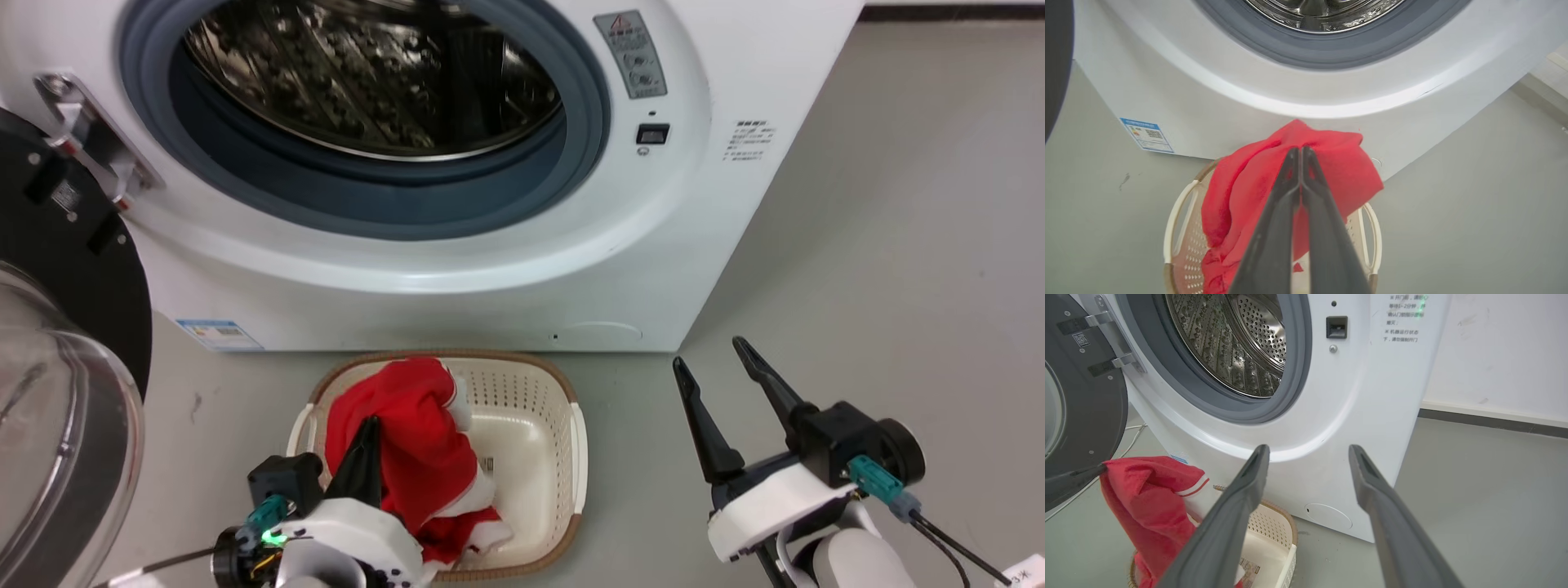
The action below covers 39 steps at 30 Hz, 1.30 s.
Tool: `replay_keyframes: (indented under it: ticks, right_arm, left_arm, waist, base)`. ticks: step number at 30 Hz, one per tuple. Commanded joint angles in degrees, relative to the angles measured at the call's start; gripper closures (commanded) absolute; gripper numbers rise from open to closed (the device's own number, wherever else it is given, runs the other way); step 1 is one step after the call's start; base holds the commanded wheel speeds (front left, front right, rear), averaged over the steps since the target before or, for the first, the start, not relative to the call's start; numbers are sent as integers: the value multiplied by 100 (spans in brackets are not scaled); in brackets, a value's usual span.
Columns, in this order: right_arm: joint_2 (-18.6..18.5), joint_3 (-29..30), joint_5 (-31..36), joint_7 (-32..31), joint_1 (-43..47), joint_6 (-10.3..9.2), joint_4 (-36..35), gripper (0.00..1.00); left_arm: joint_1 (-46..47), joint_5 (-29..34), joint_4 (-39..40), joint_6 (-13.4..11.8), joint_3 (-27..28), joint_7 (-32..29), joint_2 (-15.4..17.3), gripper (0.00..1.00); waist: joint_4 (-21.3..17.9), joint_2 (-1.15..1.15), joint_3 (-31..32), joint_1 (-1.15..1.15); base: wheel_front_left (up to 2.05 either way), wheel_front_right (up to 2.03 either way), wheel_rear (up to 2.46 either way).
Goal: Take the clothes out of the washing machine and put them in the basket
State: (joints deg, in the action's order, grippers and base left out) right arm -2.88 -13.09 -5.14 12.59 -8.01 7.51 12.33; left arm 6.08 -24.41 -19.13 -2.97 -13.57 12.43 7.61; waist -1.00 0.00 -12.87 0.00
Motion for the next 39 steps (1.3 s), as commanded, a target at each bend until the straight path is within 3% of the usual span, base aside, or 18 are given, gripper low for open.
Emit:
replay_keyframes:
  ticks: [1,11,20,26,33,34,35,36,39]
  right_arm:
    - [2,-31,13,13,-146,-4,-37,0]
    - [2,-203,93,25,-631,-4,-145,0]
    - [2,-453,27,98,-1067,-4,-254,0]
    - [3,-560,13,143,-1181,-4,-235,0]
    - [3,-676,-22,205,-1266,-4,-163,0]
    - [3,-671,-23,209,-1264,-4,-134,0]
    - [3,-664,-13,206,-1260,-4,-85,0]
    - [2,-653,0,212,-1249,-4,-37,0]
    - [2,-620,27,226,-1172,-4,136,0]
  left_arm:
    - [287,-43,-473,105,0,94,-66,100]
    - [1871,-159,-2896,499,32,258,-312,100]
    - [3170,-156,-4513,700,-36,283,-380,100]
    - [3515,-383,-5188,603,155,214,-383,100]
    - [3548,-600,-5406,546,303,-65,-301,100]
    - [3529,-615,-5413,577,302,-95,-299,87]
    - [3497,-644,-5424,589,309,-119,-302,51]
    - [3456,-654,-5434,604,309,-112,-308,0]
    - [3279,-695,-5452,666,291,-34,-351,0]
  waist:
    - [-4,0,-312,0]
    - [-136,0,-1478,0]
    - [-478,0,-2618,0]
    - [-567,0,-3053,0]
    - [-580,0,-3173,0]
    - [-565,0,-3129,0]
    - [-543,0,-3059,0]
    - [-515,0,-2965,0]
    - [-424,0,-2520,0]
  base:
    - [0,0,0]
    - [0,0,0]
    - [0,0,0]
    - [0,0,0]
    - [0,0,0]
    - [0,0,0]
    - [0,0,0]
    - [0,0,0]
    - [0,0,0]
